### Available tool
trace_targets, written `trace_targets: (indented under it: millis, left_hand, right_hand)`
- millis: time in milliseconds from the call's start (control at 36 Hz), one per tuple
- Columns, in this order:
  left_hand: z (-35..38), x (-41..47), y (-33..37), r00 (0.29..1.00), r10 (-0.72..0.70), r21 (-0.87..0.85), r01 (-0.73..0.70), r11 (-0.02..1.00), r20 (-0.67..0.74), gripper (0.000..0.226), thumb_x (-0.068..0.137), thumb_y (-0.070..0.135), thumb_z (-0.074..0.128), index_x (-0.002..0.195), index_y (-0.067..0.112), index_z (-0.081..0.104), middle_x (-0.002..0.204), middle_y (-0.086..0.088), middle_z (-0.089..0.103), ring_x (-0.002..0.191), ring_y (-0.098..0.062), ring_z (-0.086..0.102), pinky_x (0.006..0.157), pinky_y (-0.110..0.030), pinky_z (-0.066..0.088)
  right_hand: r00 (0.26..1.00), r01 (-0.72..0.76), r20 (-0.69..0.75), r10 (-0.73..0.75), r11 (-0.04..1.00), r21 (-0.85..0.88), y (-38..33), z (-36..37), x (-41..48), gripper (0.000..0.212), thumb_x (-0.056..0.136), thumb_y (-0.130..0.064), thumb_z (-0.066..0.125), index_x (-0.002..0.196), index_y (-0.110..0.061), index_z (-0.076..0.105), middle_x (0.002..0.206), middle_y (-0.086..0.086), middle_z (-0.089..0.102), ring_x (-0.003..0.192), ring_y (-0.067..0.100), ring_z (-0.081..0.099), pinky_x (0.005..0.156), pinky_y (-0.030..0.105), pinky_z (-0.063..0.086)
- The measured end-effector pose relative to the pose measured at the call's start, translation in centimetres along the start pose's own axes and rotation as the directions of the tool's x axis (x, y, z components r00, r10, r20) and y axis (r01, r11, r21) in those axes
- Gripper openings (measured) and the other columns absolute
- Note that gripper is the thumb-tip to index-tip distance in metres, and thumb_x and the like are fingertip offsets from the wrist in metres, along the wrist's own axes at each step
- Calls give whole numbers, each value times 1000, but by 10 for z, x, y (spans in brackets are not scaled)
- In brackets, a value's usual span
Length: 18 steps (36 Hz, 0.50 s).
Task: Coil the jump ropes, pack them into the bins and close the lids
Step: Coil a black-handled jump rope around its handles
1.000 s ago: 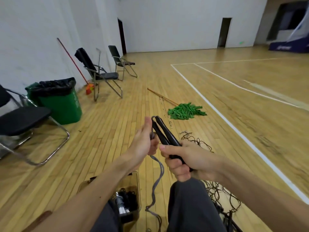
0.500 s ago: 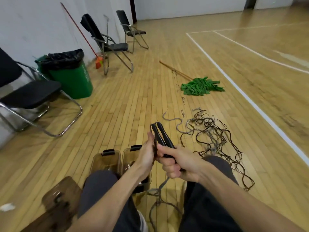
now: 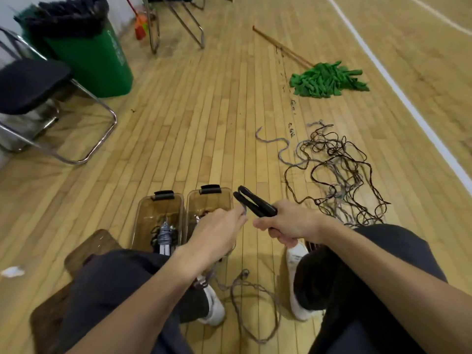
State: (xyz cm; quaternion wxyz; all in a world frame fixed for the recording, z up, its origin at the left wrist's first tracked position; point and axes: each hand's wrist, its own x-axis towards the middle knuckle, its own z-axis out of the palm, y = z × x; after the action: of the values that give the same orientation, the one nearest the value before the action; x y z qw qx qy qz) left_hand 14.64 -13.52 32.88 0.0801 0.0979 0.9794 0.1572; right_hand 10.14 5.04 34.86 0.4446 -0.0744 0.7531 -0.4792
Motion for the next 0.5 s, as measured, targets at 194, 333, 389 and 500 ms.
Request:
trace_targets:
  millis: [194, 333, 389, 500]
  left_hand:
    - [-3, 18, -9, 959, 205, 243, -250, 937, 194, 21, 109, 33, 37, 107, 20, 52, 97, 0, 62, 91, -23, 66, 69, -36, 53]
    - [-2, 17, -13, 918, 318, 196, -366, 910, 238, 13, 108, 32, 40, 111, 23, 50, 100, 6, 54, 99, -16, 59, 74, -30, 49]
    - [-4, 17, -16, 908, 341, 154, -383, 911, 242, 18, 108, 32, 39, 115, 22, 52, 107, 5, 55, 102, -13, 55, 77, -27, 46]
    - [-9, 20, -21, 893, 389, 58, -411, 910, 228, 27, 106, 38, 37, 109, 21, 59, 100, 7, 52, 98, -15, 52, 80, -27, 43]
  right_hand:
    - [983, -165, 44, 176, 969, -185, 17, -9, 34, 18, 99, -26, 64, 94, -10, 58, 55, -4, 45, 43, 12, 38, 42, 24, 34]
    - [958, -202, 143, 249, 938, -281, 22, -8, 35, 22, 98, -30, 64, 92, -9, 58, 60, -2, 49, 43, 11, 43, 42, 23, 38]
    - [948, -202, 183, 262, 935, -293, 19, -10, 34, 22, 98, -30, 63, 90, -11, 58, 60, -2, 48, 44, 10, 43, 43, 21, 38]
    - [932, -188, 234, 278, 920, -345, 19, -6, 31, 24, 98, -34, 63, 87, -14, 57, 61, -2, 47, 49, 12, 44, 48, 26, 40]
